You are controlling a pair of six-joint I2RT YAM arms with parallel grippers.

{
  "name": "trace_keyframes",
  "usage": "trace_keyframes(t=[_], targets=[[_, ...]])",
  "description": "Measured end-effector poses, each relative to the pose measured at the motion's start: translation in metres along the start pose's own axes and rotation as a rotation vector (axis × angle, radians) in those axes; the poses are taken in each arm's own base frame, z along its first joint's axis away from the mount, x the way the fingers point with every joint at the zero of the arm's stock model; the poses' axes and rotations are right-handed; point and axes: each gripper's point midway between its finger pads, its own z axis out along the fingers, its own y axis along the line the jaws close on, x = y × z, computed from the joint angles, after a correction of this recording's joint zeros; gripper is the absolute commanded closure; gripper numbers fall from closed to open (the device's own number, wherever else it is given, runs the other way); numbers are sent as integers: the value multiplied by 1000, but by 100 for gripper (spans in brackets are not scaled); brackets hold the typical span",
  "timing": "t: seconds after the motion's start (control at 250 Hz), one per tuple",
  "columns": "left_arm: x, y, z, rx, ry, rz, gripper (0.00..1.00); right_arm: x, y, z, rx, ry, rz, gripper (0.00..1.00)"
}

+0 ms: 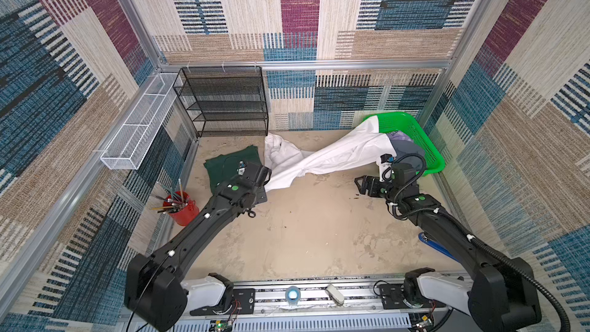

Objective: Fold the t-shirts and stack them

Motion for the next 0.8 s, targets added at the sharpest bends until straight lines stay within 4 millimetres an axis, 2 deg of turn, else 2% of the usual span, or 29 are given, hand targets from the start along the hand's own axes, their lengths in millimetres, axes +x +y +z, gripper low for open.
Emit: trace_keyframes(t=[0.088, 0.26, 0.388, 0.484, 0.628, 0.8], targets=[[9, 30, -1, -61, -3, -37, 100, -3, 1, 1, -1, -1, 0, 10], [25, 73, -13, -147, -33, -99, 100, -14, 5, 0, -7, -19, -2, 10], [30, 101, -27, -211, -70, -144, 100, -21, 7, 4, -6, -15, 0, 11], [34, 118, -37, -248, -94, -163, 100, -30, 9, 11, -6, -10, 1, 16], [42, 127, -38, -262, -91, -170, 100, -36, 14, 34, -31, 27, 5, 24], [56, 119, -24, -222, -39, -163, 100, -43, 32, 73, -72, 71, -14, 25]])
